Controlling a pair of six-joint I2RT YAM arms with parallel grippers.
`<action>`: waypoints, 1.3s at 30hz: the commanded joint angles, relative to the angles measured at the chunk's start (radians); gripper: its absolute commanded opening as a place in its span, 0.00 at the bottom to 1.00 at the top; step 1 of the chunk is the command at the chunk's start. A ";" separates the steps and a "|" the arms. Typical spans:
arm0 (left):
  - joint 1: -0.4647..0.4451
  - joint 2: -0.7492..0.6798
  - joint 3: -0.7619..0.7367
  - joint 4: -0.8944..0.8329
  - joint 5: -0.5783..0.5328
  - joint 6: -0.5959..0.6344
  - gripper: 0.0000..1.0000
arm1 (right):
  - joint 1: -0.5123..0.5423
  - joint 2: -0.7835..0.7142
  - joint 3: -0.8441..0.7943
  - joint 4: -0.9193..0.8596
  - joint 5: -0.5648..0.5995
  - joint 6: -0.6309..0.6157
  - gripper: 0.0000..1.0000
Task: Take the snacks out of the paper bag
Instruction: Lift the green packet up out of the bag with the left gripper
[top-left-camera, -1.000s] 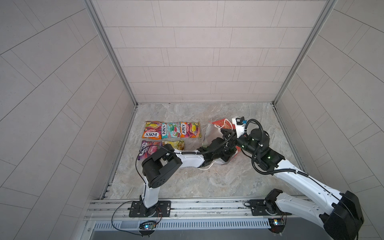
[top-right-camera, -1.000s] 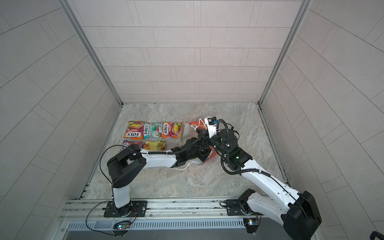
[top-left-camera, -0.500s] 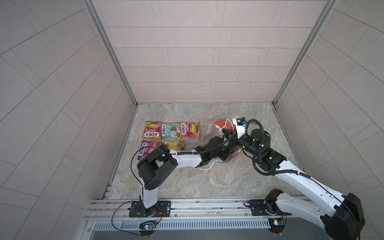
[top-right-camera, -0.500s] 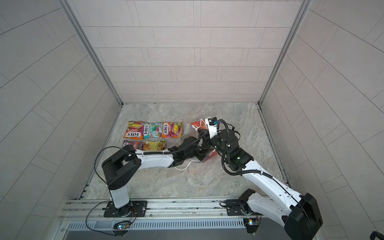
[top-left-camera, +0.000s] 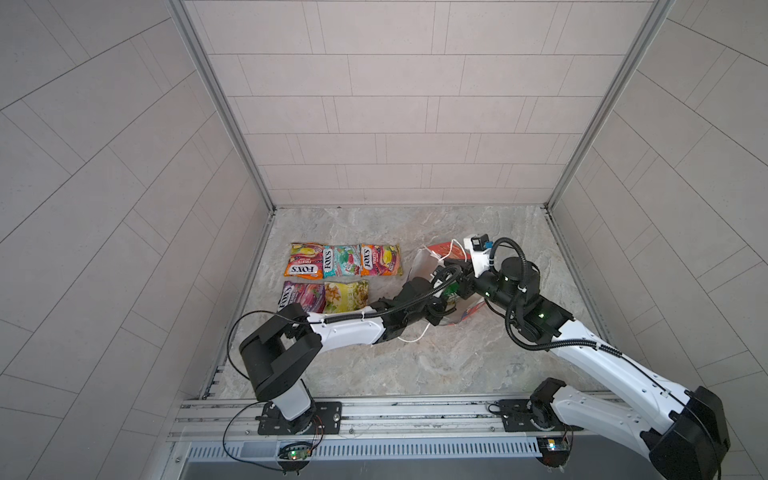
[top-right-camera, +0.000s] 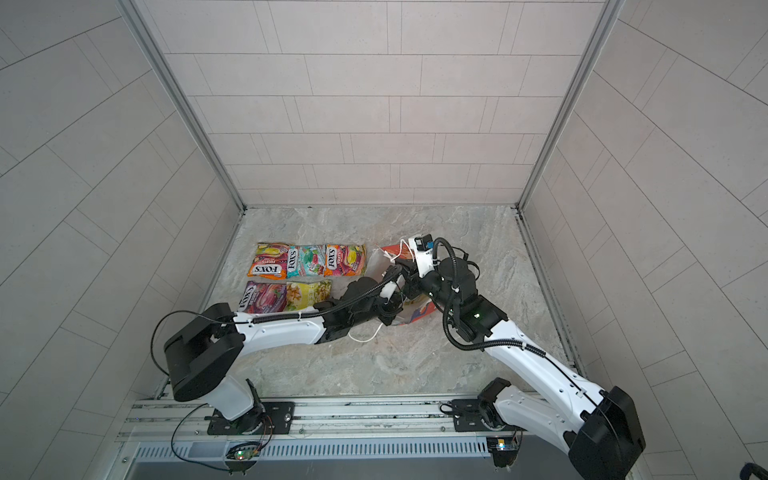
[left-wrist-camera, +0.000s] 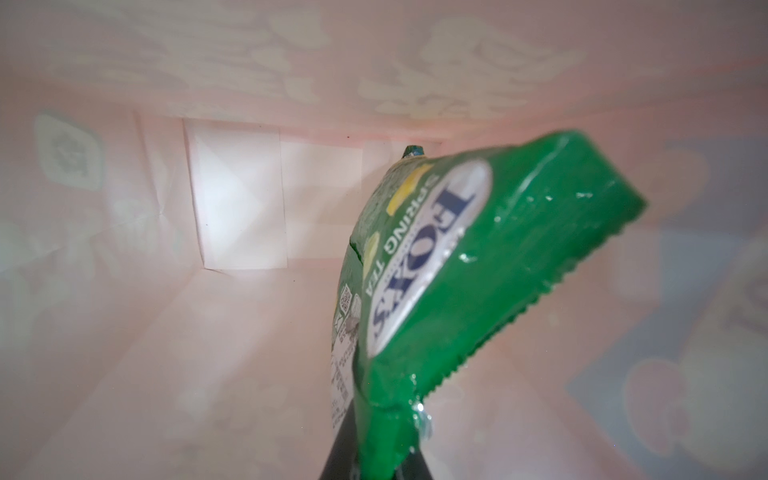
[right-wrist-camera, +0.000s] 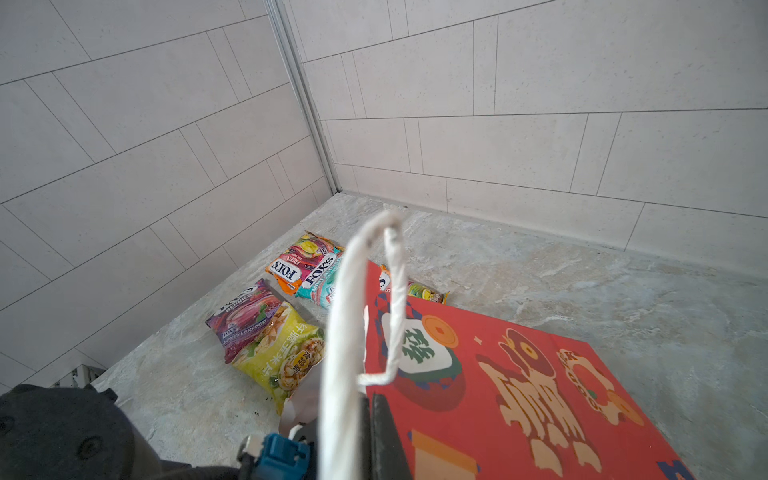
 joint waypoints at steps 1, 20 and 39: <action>0.001 -0.029 -0.010 0.015 -0.025 0.018 0.13 | -0.005 0.003 0.021 -0.027 0.011 -0.006 0.00; 0.003 -0.144 -0.040 -0.014 -0.041 0.048 0.13 | -0.038 0.010 0.051 -0.047 0.060 0.004 0.00; 0.014 -0.304 0.051 -0.218 -0.053 0.078 0.07 | -0.194 0.011 0.046 -0.013 -0.012 0.084 0.00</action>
